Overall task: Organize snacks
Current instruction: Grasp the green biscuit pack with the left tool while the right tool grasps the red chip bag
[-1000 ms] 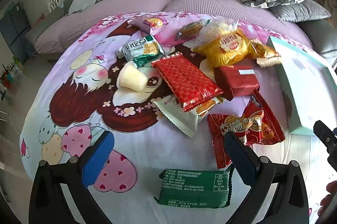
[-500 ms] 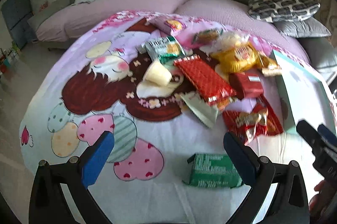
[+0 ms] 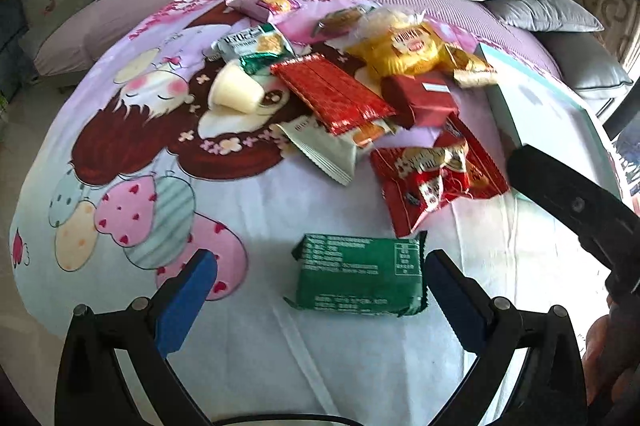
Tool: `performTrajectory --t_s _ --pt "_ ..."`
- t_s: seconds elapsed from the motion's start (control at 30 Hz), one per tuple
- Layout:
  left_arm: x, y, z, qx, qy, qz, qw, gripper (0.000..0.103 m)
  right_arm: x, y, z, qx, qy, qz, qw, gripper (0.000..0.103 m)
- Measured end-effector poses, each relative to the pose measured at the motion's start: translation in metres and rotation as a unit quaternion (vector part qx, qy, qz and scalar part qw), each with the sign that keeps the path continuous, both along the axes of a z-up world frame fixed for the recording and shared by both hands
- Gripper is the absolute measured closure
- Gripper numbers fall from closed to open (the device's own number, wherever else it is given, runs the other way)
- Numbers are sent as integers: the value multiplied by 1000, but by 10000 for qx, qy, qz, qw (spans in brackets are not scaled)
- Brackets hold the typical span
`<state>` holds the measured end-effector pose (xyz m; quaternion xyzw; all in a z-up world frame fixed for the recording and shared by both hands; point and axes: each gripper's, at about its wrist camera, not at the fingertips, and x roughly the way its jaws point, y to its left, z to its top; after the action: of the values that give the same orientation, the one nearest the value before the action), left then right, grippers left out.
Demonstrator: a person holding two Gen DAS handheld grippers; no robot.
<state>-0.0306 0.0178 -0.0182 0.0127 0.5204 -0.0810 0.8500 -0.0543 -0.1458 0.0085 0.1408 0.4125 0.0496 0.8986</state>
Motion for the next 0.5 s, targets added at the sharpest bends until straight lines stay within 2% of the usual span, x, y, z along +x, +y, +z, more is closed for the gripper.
performTrajectory --t_s 0.17,0.5 --pt "0 -4 -7 -61 159 -36 9998 1 6 8 -6 76 81 237 9997 16" --pt "4 -11 -21 -308 420 -162 9985 22 21 13 -23 200 301 372 9987 27"
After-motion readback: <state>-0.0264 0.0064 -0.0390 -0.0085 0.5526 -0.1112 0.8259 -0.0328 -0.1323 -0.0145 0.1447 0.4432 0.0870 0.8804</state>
